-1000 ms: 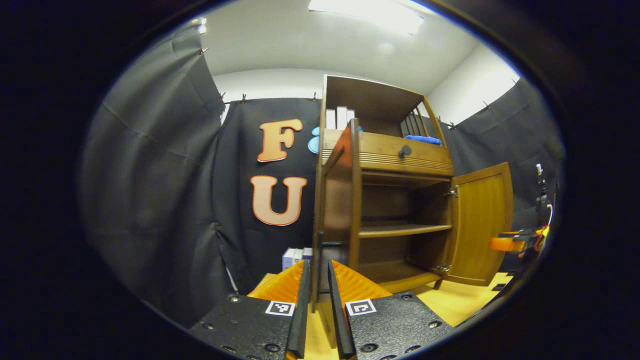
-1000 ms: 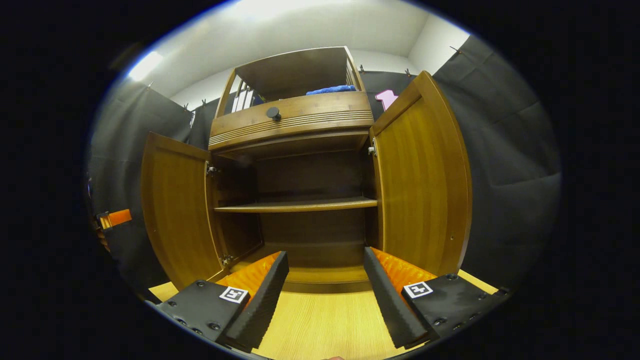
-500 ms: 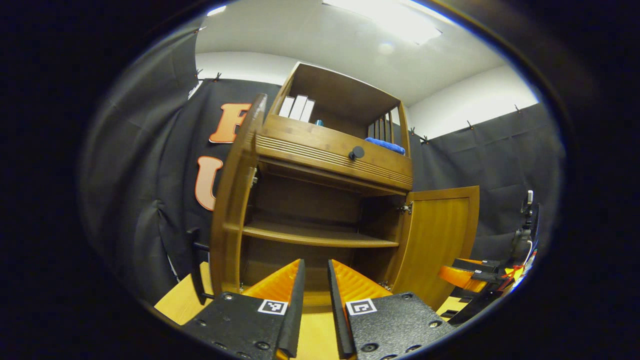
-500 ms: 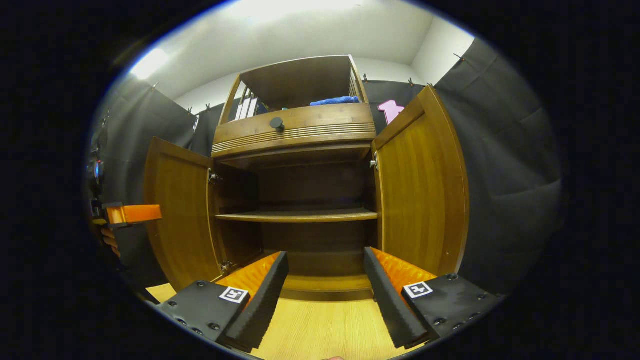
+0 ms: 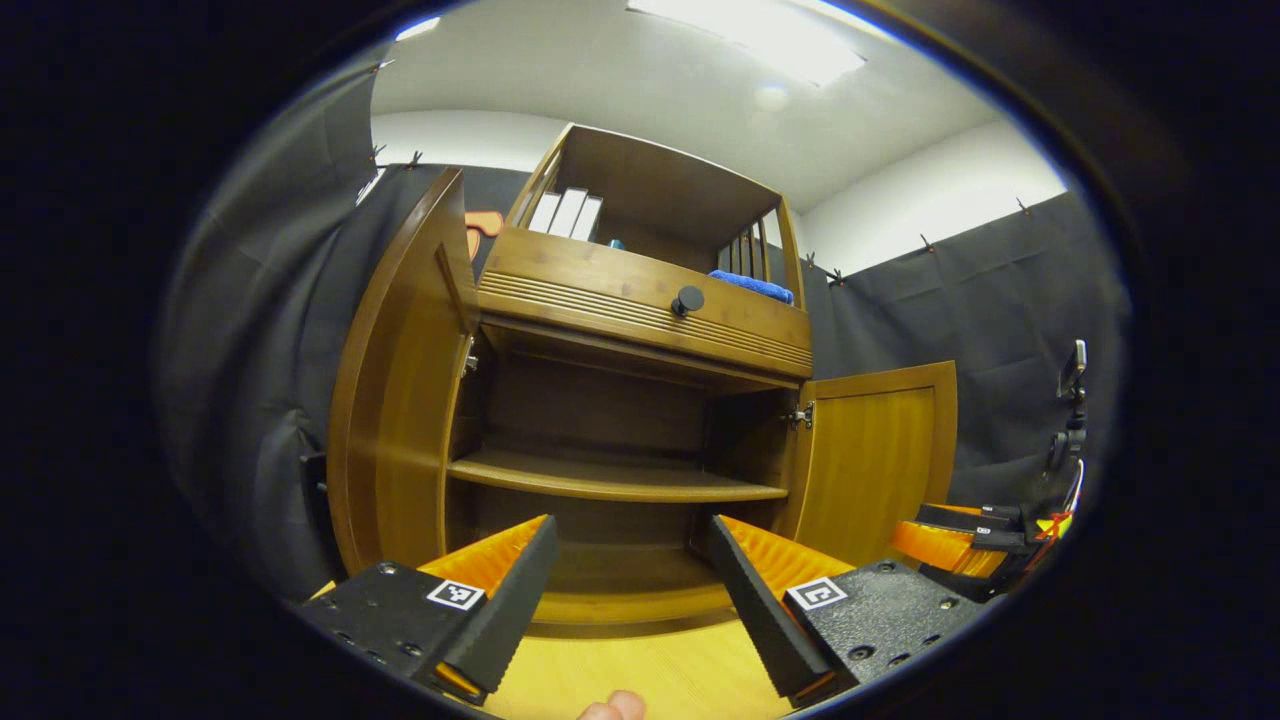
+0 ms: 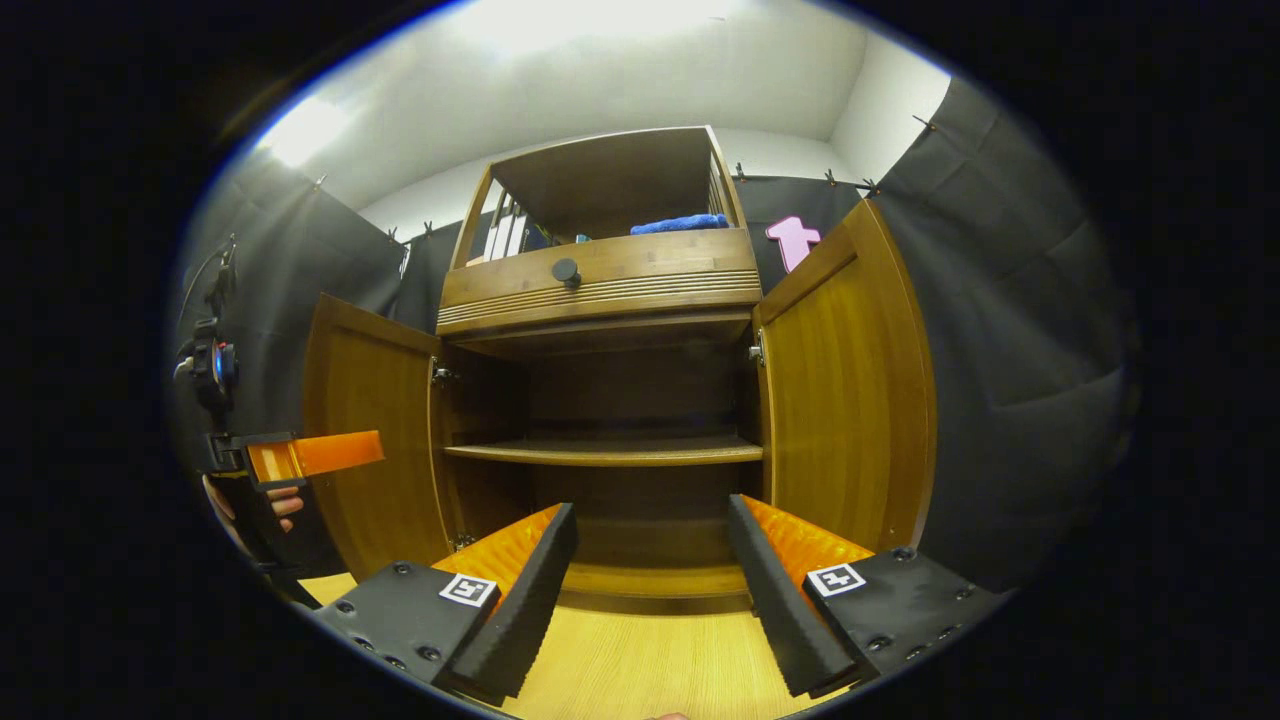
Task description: Open the right door of the double-door shoe cabinet with the right hand, and open the left door with the left hand.
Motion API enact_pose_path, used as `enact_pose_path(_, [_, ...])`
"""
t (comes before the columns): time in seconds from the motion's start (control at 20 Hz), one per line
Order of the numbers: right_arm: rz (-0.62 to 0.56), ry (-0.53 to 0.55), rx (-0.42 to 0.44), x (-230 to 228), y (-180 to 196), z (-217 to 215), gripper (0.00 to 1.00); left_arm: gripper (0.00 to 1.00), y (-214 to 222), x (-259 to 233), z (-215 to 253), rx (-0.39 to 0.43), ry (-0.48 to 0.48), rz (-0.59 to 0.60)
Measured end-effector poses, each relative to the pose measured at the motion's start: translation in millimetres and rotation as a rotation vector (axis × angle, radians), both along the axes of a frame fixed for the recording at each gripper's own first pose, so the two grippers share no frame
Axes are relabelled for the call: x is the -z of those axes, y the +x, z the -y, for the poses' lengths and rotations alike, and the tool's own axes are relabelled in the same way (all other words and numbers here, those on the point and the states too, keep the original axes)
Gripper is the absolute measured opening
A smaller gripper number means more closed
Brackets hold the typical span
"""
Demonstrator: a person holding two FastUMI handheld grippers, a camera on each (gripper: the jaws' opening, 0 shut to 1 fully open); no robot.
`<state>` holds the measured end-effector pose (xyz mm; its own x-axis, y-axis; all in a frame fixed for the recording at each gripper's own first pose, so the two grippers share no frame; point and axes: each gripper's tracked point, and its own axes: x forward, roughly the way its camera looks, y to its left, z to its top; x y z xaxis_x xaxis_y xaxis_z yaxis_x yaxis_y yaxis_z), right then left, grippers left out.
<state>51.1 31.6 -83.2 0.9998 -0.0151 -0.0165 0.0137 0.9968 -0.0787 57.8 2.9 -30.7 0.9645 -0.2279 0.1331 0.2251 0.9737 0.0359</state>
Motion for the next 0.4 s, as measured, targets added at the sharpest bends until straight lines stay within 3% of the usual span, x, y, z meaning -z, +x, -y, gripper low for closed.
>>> enact_pose_path(0.05, [0.0,0.003,-0.004,0.3,1.3,-1.7,0.89,0.95,-0.5,-2.2,-1.4,-0.007,0.004,0.007])
enact_pose_path(0.1, [0.0,0.004,-0.008,0.1,2.8,-2.7,0.97,0.92,-0.7,-3.9,-3.4,-0.02,0.007,0.012])
enact_pose_path(0.4, [-0.009,0.0,-0.009,1.8,4.7,-4.3,0.97,0.92,2.1,4.2,-16.4,-0.069,0.031,-0.006])
